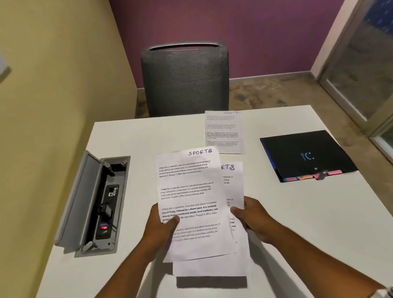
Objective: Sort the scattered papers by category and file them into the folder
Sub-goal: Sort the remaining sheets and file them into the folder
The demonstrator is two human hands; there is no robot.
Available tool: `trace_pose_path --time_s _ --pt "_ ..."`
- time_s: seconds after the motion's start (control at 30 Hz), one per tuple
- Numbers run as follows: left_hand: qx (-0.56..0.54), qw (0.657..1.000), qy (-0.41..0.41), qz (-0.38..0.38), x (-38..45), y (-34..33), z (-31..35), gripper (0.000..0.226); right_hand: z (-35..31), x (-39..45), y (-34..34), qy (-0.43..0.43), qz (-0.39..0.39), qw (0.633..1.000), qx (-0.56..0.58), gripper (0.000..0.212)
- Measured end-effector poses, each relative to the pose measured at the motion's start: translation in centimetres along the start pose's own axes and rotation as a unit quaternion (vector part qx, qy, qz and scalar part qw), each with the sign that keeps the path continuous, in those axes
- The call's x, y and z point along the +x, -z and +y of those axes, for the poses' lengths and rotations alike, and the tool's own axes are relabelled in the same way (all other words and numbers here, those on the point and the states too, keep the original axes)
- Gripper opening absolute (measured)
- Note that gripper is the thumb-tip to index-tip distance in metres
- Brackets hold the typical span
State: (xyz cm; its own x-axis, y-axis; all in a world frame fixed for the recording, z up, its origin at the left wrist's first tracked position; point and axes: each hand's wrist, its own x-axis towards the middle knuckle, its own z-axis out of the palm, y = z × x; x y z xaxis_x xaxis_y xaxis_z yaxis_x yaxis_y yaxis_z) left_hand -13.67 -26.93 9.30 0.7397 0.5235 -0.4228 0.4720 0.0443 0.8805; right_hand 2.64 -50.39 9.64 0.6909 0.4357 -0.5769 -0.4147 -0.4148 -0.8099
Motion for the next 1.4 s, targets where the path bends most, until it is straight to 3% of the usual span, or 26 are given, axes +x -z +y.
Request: trace_pose_path --time_s 0.17,0.27,0.4,0.5,0.67,0.87,1.03,1.13,1.4 --pt "-0.021 1.0 -0.006 0.006 -0.6 -1.4 1.2 0.041 -1.6 -1.8 -1.8 0.017 -0.004 0.999 0.04 0.036" --pt "-0.011 0.999 -0.027 0.029 -1.2 -2.6 2.2 0.041 -2.4 -2.5 -3.1 0.074 -0.004 0.997 0.024 0.024" --pt "-0.003 0.994 -0.089 0.066 -1.8 -3.0 4.0 0.044 -2.7 -2.4 -3.5 0.169 0.08 0.979 -0.078 0.023" --pt "-0.002 0.984 -0.146 0.101 -2.2 -3.1 5.1 0.05 -3.6 -2.8 -3.6 0.211 0.134 0.966 -0.065 0.029" --pt "-0.004 0.98 -0.171 0.097 -2.6 -3.3 4.9 0.049 -3.2 -3.2 -4.1 0.211 0.159 0.964 -0.03 0.049" --pt "0.043 0.98 -0.164 0.103 -1.9 -3.7 4.0 0.029 -2.0 -2.5 -3.9 0.207 0.187 0.959 -0.053 0.037" --pt "0.022 0.977 -0.167 0.129 -2.1 -3.9 3.8 0.033 -1.5 -2.4 -3.8 0.212 0.19 0.958 -0.034 0.042" --pt "0.02 0.981 -0.15 0.12 -2.3 -4.4 3.1 0.031 -0.4 -2.1 -3.9 0.191 0.145 0.97 -0.045 0.051" --pt "0.032 0.986 -0.101 0.125 -1.8 -4.8 1.1 0.027 1.6 -1.5 -4.4 0.167 0.153 0.972 -0.065 0.039"
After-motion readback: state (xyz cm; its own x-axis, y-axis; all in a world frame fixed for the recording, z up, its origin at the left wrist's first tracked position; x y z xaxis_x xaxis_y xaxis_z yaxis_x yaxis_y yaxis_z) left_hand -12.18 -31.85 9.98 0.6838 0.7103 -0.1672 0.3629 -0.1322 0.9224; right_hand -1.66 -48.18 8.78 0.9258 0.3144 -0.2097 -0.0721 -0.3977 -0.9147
